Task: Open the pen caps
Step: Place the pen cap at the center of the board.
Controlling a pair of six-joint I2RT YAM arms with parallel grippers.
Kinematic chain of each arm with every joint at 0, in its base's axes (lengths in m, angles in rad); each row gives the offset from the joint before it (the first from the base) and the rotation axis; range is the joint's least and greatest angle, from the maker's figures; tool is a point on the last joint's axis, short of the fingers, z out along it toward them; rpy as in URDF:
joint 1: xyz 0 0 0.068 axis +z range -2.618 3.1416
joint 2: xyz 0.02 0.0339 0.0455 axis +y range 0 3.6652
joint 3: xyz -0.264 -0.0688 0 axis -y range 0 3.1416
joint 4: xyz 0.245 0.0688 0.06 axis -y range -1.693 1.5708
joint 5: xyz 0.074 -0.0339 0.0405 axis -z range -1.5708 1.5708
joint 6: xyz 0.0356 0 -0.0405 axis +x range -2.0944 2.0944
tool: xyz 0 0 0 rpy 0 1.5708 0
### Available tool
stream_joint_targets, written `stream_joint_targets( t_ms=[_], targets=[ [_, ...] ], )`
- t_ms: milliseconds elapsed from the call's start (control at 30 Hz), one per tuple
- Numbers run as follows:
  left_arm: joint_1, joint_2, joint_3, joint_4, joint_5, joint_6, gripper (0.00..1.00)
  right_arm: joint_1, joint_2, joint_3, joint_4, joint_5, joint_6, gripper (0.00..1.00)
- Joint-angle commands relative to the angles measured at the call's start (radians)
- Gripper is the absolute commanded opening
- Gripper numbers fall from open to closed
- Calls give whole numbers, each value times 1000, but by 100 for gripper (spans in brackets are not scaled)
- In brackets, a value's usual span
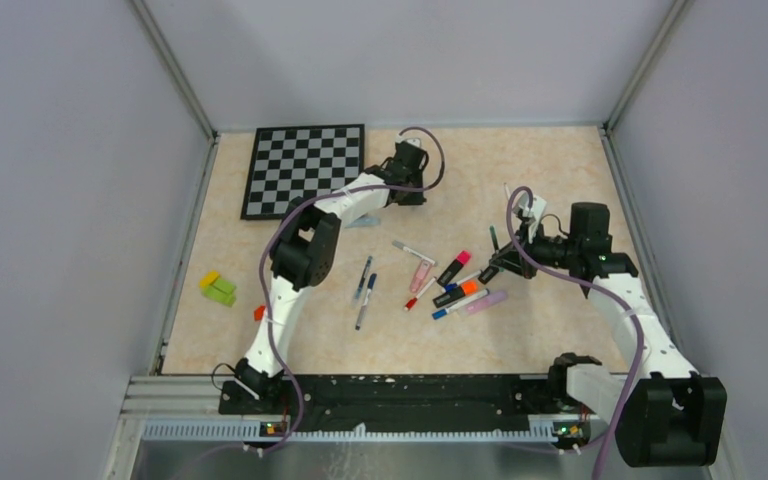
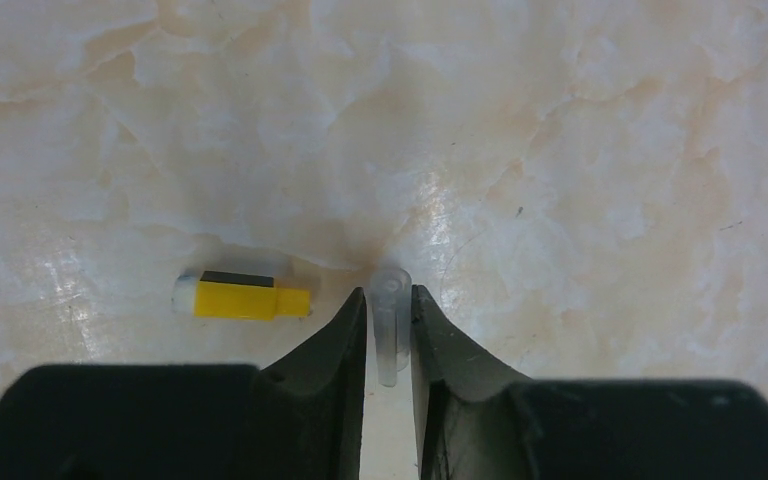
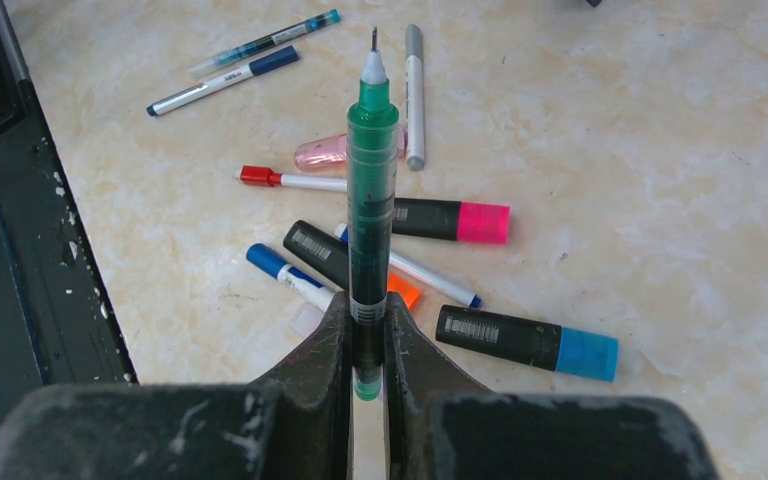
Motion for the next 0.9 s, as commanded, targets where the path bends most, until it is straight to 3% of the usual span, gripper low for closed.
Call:
stream_joint_targets(
  t_ms=[0,267,467,633,867],
  targets=[
    [-2,16,37,-9,-25,18,27,-7,-20,34,24,-9,-5,0],
    [-1,-24,49,-20,-21,45,37,-11,-15,34,29,7,-1,0],
    [-1,-139,6,2,10,72,39,-39,5,27,75,86,66,0],
    [-1,-335,-186,108,109,140,45,-71,42,20,138,203,150,0],
    [6,-726,-644,343,277,213,58,-106,153,61,196,416,240,0]
  ],
)
